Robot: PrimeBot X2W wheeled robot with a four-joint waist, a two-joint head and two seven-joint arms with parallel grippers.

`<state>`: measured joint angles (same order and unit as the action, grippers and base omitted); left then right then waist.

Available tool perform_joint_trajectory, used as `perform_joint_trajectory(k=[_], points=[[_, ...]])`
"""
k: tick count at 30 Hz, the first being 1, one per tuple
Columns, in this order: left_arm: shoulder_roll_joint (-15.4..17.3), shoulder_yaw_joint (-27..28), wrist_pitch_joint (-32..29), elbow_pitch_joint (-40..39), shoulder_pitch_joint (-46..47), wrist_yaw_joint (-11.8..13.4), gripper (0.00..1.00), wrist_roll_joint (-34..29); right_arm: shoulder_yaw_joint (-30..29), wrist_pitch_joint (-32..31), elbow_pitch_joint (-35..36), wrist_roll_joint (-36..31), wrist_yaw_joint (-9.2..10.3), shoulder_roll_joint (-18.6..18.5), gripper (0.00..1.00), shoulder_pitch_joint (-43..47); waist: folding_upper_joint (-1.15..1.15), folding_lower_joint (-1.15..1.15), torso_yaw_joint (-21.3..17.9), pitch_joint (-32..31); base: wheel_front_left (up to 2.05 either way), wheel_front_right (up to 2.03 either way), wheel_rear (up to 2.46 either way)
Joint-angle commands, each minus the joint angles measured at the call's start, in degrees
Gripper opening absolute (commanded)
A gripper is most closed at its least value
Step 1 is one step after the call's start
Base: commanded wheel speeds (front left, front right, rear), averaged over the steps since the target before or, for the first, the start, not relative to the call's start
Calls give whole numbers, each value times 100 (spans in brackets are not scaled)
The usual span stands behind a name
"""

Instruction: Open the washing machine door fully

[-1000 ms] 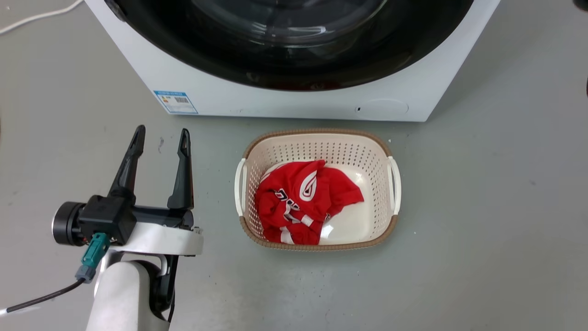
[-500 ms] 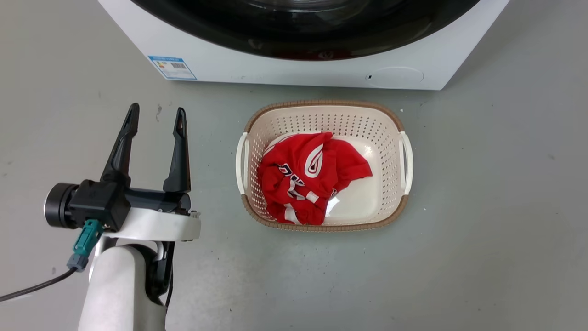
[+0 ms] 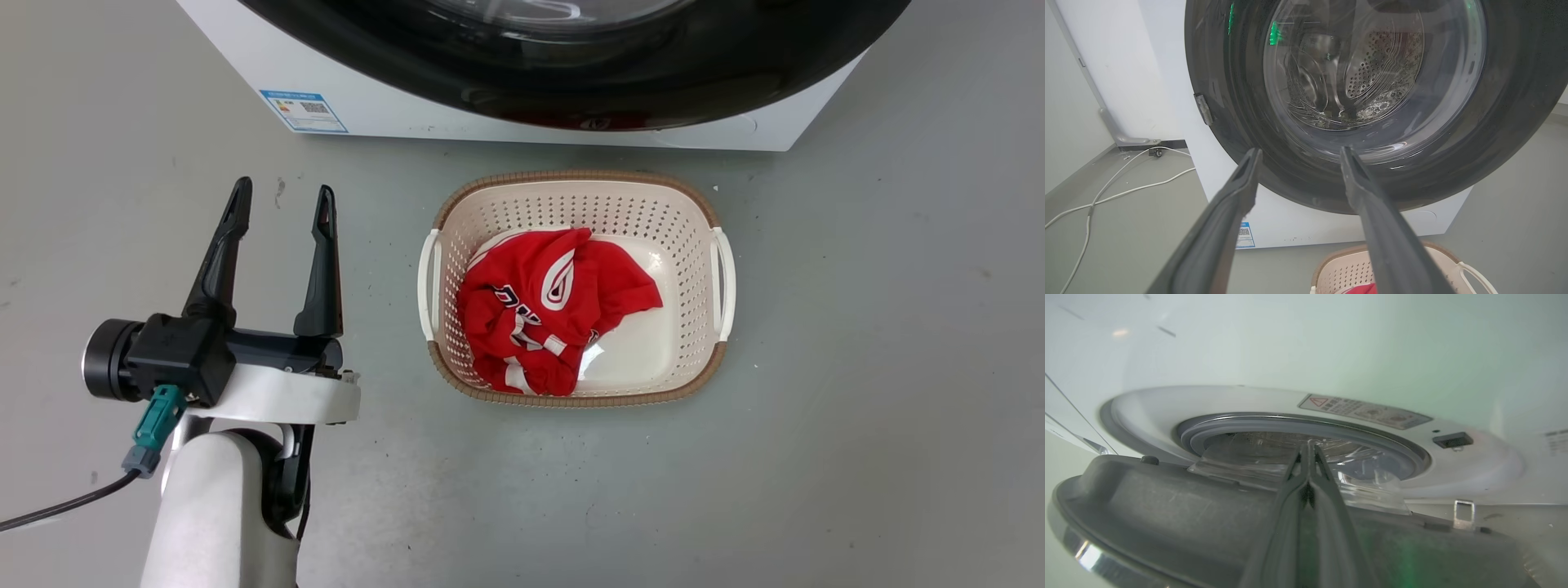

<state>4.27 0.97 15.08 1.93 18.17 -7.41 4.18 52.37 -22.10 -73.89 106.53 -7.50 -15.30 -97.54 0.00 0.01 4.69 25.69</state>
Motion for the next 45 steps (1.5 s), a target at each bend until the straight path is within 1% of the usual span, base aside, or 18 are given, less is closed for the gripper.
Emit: perform_joint_trajectory(k=[1, 8, 13, 20, 30, 36, 41, 45], points=[[-17, 15, 13, 17, 60, -11, 100, -13, 31, -169, 19, 71, 1, 109, 0, 143, 0, -1, -32, -49, 0, 0, 0], [-24, -21, 13, 77, -15, -5, 100, -35, -34, -747, 47, 267, 1, 190, 0, 263, 0, -1, -90, -233, 0, 0, 0], [-22, -39, 13, 162, -153, -5, 100, -39, -72, -1132, 336, 386, 1, 184, 0, 653, 0, -1, -131, -511, 0, 0, 0], [-41, -114, 13, 292, -377, -5, 100, -36, -125, -1531, 1072, 553, 1, -76, 0, 1486, 0, -1, -114, -952, 0, 0, 0], [-68, -329, 13, 429, -738, -6, 100, -20, -97, -1922, 2438, 927, 1, -241, 0, 2799, 0, -1, -19, -1446, 0, 0, 0], [-90, -415, 13, 470, -851, -6, 100, 10, 91, -2015, 3275, 1143, 1, -312, 0, 3340, 0, -1, 73, -1615, 0, 0, 0], [-105, -463, 14, 477, -882, -6, 100, 22, 336, -1873, 3874, 1289, 1, -259, 0, 3614, 0, -1, 139, -1687, 0, 0, 0], [-115, -478, 13, 473, -932, -6, 100, 38, 560, -1647, 4227, 1378, 1, -240, 0, 3753, 0, -1, 181, -1729, 0, 0, 0]])
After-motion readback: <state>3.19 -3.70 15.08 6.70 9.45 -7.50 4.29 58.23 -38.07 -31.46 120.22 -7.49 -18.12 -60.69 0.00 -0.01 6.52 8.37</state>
